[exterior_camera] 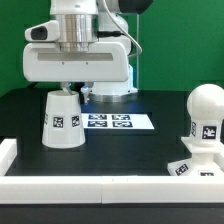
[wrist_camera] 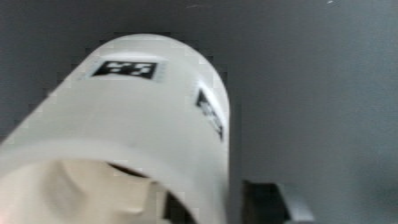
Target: Assemble lamp
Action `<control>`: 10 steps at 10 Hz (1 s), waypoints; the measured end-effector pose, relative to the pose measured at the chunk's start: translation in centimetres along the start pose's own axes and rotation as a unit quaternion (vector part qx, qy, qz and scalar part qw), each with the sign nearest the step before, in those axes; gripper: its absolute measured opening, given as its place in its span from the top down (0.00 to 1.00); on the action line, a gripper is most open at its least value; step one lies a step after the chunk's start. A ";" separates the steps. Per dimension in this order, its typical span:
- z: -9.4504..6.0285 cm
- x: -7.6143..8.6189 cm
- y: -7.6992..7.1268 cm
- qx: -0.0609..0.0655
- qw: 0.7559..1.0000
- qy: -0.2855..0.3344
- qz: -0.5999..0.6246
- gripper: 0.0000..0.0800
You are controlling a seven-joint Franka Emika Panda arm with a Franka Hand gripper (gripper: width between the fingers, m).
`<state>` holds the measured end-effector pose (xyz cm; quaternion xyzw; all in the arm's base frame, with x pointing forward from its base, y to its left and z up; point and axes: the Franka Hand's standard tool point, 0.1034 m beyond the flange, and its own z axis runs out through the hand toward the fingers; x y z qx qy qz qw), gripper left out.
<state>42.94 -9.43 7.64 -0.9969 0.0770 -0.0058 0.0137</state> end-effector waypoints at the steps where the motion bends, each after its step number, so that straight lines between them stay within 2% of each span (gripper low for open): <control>1: 0.0 0.0 0.0 0.000 1.000 0.000 0.000 0.94; 6: 0.0 0.0 -0.3 0.000 1.000 0.000 0.005 0.94; 7: -0.2 0.4 -2.0 0.004 1.000 0.000 0.018 0.94; 9: -1.7 2.1 -6.1 0.031 0.998 -0.006 0.049 0.94; 10: -3.0 3.2 -7.8 0.043 0.997 -0.009 0.060 0.94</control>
Offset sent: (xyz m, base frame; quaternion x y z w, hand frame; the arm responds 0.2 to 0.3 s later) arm 0.0000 0.0000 0.0000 0.0000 0.0000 0.0000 1.0000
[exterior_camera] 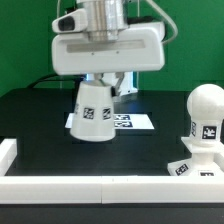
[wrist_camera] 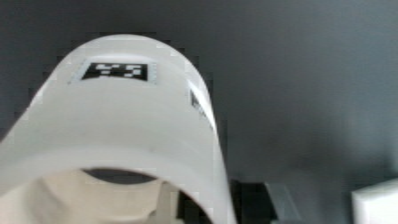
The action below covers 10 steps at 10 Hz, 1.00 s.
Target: Assemble lamp
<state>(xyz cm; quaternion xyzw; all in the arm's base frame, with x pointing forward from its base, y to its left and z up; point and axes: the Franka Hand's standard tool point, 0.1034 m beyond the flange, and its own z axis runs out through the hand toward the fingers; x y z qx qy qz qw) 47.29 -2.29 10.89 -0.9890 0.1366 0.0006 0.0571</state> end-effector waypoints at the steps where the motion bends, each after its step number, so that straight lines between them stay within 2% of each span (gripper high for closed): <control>1: -1.8 1.4 -2.3 0.018 1.000 -0.004 0.022 0.94; 3: -4.8 4.3 -4.8 0.038 0.998 0.007 0.047 0.94; 4: -5.9 5.6 -5.9 0.057 0.996 0.019 0.068 0.94; 8: -5.5 5.3 -5.7 0.056 0.996 0.017 0.067 0.94; 9: -6.2 5.3 -6.5 0.060 0.995 0.020 0.078 0.94; 10: -7.3 5.4 -8.1 0.067 0.993 0.017 0.092 0.94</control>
Offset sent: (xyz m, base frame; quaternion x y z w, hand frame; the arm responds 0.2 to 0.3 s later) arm 0.0628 0.0359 0.0525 0.1159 0.0221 0.1478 0.9820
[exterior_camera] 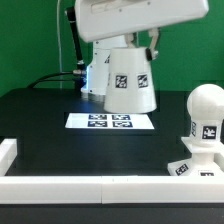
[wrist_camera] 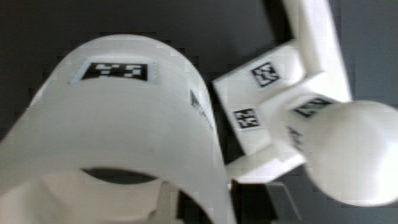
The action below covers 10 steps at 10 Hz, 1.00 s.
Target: Assemble lamp
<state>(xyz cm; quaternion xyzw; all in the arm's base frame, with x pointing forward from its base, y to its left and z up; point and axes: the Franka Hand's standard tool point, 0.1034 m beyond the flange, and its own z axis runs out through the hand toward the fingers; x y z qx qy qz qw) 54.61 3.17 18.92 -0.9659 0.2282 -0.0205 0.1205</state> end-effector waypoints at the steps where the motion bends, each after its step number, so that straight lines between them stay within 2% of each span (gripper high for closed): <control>1: -0.9 0.2 -1.4 0.004 1.000 -0.006 0.010 0.94; 3: -2.7 0.7 -4.0 0.011 0.999 -0.016 0.033 0.94; 5: -3.2 1.1 -7.2 0.005 0.998 -0.022 0.051 0.94; 6: -3.2 1.5 -8.5 0.003 0.999 -0.024 0.046 0.94; 8: -2.4 2.4 -10.3 -0.001 0.999 -0.024 0.041 0.94; 10: -0.8 3.3 -10.9 -0.004 0.999 -0.023 0.039 0.94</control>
Offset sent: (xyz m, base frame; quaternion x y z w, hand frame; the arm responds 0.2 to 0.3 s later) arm 0.0326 0.0401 0.0363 -0.0166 -0.0257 0.0599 0.9977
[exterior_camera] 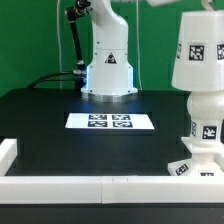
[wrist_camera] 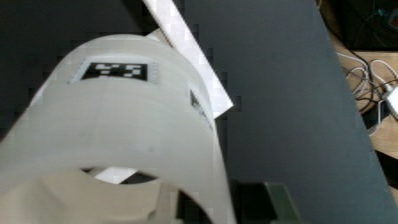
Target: Assemble lamp
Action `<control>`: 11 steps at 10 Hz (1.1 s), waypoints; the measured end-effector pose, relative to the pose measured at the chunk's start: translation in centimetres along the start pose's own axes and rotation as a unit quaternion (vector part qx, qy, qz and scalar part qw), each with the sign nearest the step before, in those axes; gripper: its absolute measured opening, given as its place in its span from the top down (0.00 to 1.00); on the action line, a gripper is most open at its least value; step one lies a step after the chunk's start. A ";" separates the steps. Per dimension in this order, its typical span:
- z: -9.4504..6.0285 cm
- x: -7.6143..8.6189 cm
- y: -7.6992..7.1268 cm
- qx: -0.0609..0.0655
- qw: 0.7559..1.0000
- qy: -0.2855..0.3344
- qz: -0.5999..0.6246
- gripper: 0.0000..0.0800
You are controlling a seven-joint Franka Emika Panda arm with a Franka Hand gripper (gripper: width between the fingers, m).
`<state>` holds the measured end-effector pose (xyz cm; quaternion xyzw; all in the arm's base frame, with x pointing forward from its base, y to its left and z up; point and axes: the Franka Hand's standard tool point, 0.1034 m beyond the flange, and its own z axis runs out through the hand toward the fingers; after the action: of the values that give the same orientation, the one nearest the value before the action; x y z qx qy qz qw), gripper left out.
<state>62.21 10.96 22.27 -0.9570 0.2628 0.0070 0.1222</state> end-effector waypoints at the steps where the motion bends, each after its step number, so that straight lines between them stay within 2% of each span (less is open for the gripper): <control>1: 0.9 0.3 0.2 -0.001 1.000 0.004 0.001 0.94; 6: 4.9 0.5 0.8 -0.010 1.000 0.010 0.003 0.94; 9: 6.3 0.7 1.3 -0.013 1.000 0.014 0.005 0.94; 11: 6.5 0.8 1.6 -0.015 1.000 0.013 0.005 0.94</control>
Offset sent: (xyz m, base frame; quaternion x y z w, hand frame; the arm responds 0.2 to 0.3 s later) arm -0.0007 0.0045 -0.0294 -0.0115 0.0202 -0.0006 0.9997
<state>62.42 10.74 15.51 -0.9576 0.2687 -0.0005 0.1043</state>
